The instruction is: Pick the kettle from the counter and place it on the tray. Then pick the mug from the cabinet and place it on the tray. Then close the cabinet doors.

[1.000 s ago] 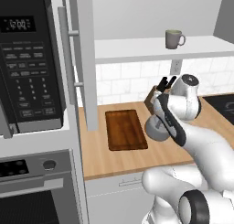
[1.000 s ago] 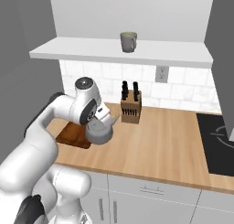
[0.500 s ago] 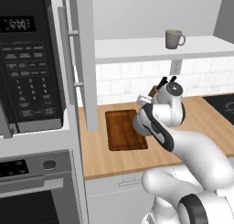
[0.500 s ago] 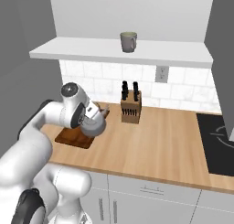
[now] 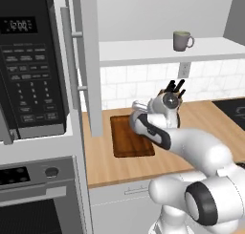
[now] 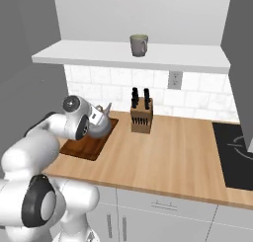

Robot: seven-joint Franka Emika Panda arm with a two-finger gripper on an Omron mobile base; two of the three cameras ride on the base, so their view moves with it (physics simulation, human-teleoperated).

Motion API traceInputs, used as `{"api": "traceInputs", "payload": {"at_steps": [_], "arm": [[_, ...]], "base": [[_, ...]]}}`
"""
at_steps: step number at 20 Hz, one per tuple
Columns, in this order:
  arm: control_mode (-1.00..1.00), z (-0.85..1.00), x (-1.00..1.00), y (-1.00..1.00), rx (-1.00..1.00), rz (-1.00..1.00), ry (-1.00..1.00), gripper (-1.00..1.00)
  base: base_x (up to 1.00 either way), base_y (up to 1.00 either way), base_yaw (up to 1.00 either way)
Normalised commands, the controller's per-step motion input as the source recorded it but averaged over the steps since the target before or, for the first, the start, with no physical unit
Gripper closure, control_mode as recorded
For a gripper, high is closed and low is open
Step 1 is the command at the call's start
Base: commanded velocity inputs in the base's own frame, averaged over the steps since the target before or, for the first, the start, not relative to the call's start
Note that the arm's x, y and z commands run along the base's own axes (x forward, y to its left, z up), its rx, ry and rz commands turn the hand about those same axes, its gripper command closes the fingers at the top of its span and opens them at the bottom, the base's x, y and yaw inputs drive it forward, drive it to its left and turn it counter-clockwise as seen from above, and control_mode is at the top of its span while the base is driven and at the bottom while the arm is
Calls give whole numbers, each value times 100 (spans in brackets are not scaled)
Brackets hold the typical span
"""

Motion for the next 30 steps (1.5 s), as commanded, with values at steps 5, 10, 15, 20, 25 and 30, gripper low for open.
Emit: {"api": "traceInputs", "payload": {"at_steps": [5,10,15,20,25,30], "arm": [[-100,-2,41,31,-8,10,-6,100],[-100,0,40,27,-11,2,1,100],[-100,-4,46,14,-15,0,11,100],[-100,-15,28,17,-8,2,13,100],[-100,-7,15,18,0,6,3,100],[-100,-15,22,11,0,3,3,100]], "base": [[0,0,0],[0,0,0],[0,0,0],[0,0,0],[0,0,0],[0,0,0]]}}
